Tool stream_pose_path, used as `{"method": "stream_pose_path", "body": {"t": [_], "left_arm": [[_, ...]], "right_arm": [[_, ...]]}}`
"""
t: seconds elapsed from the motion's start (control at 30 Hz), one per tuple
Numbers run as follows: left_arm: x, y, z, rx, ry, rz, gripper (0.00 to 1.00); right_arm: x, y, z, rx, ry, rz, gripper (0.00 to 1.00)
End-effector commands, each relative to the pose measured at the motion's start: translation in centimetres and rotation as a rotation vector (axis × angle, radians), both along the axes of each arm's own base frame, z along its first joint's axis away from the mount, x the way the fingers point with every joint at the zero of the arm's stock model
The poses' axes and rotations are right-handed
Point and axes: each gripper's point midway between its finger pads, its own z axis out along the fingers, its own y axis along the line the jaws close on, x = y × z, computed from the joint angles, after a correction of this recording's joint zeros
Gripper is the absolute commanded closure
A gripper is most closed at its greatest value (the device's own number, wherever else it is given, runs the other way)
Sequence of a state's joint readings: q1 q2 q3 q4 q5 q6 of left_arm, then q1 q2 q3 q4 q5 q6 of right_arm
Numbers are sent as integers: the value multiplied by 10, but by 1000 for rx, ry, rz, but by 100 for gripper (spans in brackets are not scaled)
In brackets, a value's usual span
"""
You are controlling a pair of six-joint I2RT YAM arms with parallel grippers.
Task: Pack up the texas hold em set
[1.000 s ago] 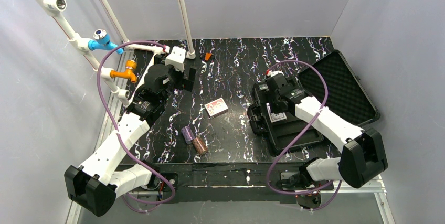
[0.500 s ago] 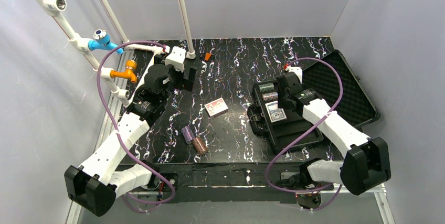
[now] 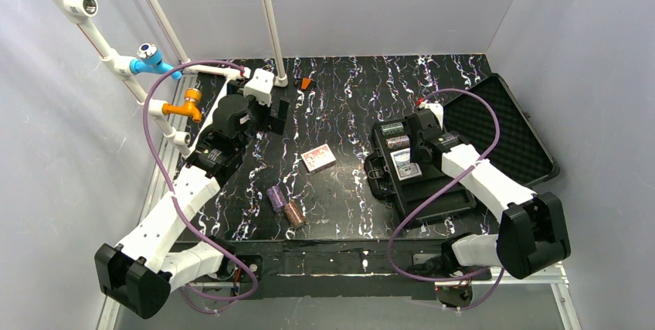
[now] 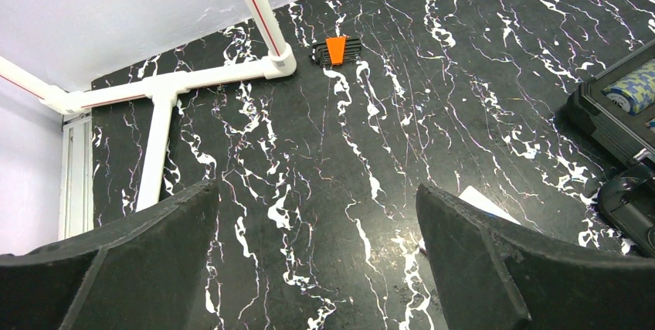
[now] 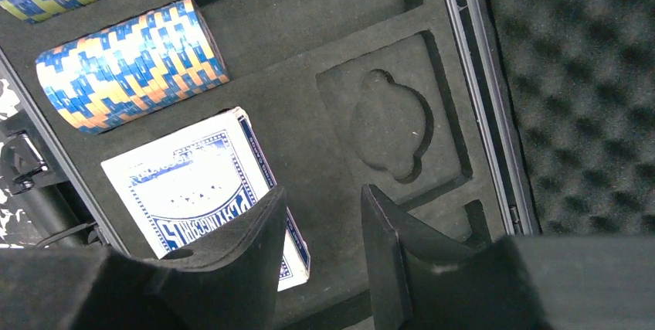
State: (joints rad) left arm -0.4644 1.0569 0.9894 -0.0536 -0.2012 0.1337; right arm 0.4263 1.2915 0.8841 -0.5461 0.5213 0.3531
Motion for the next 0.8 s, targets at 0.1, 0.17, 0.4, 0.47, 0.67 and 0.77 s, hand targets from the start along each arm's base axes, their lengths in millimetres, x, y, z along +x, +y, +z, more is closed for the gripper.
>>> {"method": "stream_pose_path", "body": {"t": [0.1,0.17,0.4,0.47,0.67,0.77], "left_arm": [[-1,0,0,9,-8,-3,1],[-1,0,0,11,-8,-3,1],[-1,0,0,13,-9,-1,1],[-1,1,0,14,-7,0,1],[-1,0,-2,19,-6,-1,1],[0,0,-2,21,-5,-1,1]], "right_arm": [[1,4,-13,18,16,16,52],[0,7,-17,28,31,29,52],[-7,17,-32,73,74,60,52],[-10,19,-37,85,89,66,52],[-15,19,-47,88,114,59,51],[-12,20,-46,93,111,52,48]]}}
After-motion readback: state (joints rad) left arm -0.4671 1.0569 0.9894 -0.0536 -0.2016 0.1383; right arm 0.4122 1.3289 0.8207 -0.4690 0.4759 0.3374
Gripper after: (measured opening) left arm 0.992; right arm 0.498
